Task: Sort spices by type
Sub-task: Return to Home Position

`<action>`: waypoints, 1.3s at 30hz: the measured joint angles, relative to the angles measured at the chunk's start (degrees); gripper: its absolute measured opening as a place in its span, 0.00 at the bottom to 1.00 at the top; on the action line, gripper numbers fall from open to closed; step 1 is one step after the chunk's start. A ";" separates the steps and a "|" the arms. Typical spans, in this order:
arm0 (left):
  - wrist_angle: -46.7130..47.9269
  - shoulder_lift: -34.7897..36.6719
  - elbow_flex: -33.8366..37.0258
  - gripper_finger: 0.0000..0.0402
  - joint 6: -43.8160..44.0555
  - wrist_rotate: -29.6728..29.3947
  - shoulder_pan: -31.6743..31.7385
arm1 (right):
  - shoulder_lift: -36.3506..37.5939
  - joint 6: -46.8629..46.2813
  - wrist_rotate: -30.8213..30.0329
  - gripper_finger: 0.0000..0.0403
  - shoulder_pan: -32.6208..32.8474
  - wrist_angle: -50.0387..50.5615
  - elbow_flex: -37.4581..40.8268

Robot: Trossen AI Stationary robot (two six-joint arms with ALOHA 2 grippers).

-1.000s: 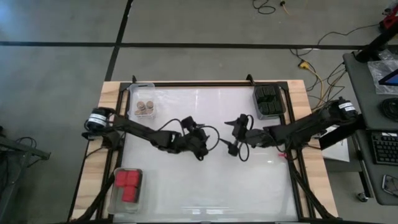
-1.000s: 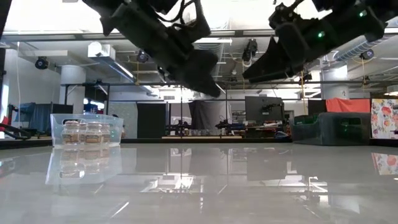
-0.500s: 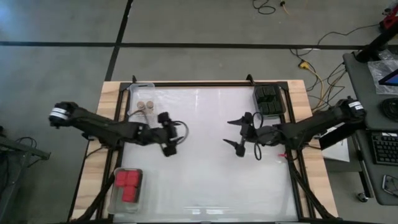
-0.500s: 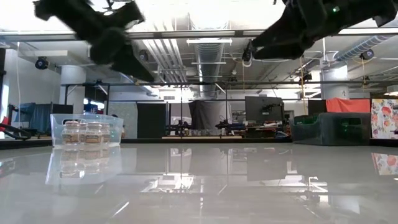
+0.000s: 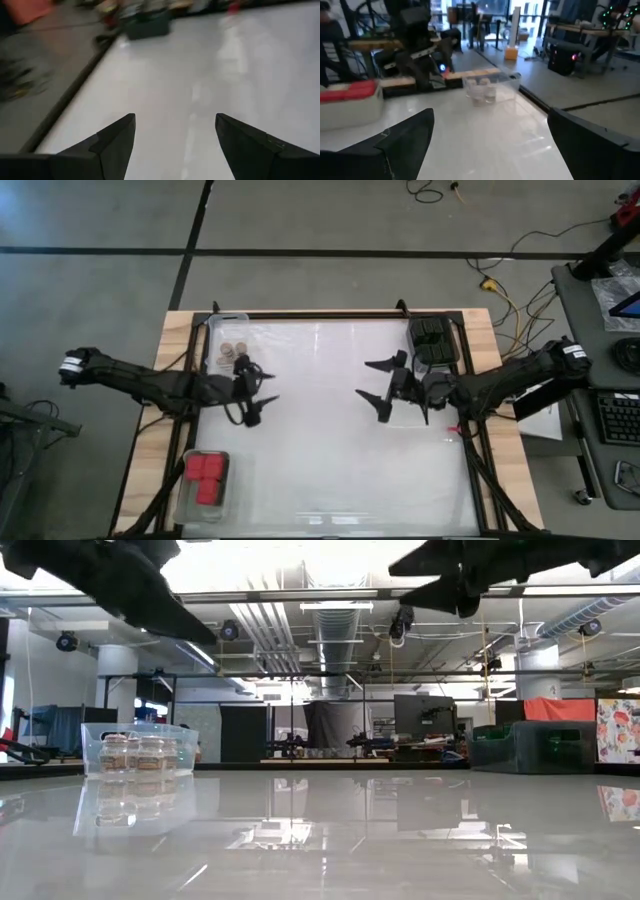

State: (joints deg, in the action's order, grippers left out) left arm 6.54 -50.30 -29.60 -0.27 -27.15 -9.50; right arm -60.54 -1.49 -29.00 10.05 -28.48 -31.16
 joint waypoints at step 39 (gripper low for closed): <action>-16.07 49.68 28.78 0.64 4.51 17.32 3.15 | 22.65 9.23 15.73 0.04 2.67 -24.75 30.40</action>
State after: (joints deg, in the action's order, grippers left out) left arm -9.53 -0.61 -0.83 4.24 -9.82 -6.35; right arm -37.89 7.74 -13.27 12.72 -53.24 -0.75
